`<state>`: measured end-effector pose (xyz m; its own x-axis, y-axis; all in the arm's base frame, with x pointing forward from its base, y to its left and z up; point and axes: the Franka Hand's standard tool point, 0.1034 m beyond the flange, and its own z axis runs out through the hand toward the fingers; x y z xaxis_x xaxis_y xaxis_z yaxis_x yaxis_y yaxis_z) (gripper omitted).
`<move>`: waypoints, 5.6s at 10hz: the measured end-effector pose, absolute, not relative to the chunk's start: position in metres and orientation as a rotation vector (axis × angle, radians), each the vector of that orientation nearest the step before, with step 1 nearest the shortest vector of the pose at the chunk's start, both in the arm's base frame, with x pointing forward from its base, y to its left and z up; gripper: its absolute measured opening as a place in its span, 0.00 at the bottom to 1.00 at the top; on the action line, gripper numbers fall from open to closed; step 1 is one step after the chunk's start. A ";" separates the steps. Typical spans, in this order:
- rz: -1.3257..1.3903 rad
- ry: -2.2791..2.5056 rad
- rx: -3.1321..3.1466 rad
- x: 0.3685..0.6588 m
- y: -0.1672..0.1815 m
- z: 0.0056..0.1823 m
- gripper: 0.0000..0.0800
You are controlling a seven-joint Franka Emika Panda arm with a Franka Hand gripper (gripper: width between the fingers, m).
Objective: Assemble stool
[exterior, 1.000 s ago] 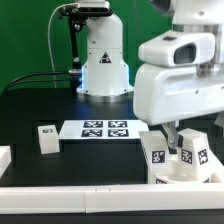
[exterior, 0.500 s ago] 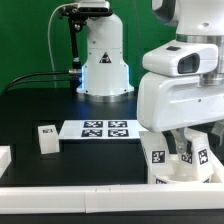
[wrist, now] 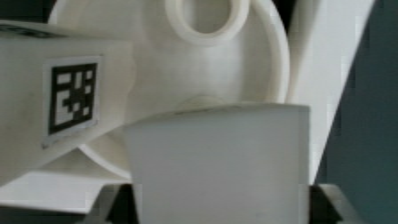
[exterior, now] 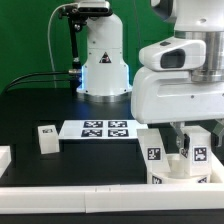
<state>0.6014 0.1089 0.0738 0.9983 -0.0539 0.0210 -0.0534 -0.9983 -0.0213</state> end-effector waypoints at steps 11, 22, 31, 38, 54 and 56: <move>0.059 1.939 -2.244 0.602 0.109 0.069 0.42; 0.148 2.480 -1.558 0.602 0.116 0.073 0.78; -0.021 1.150 -2.725 0.607 0.132 0.101 0.81; -0.082 -0.077 -3.066 0.608 0.138 0.104 0.81; 0.013 -1.729 -2.743 0.609 0.124 0.073 0.67; 0.009 -1.574 -2.833 0.608 0.123 0.073 0.49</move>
Offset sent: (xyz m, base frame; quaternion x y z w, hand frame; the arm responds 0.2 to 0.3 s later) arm -0.0038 -0.0062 0.0077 -0.0688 0.0317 0.0770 0.9941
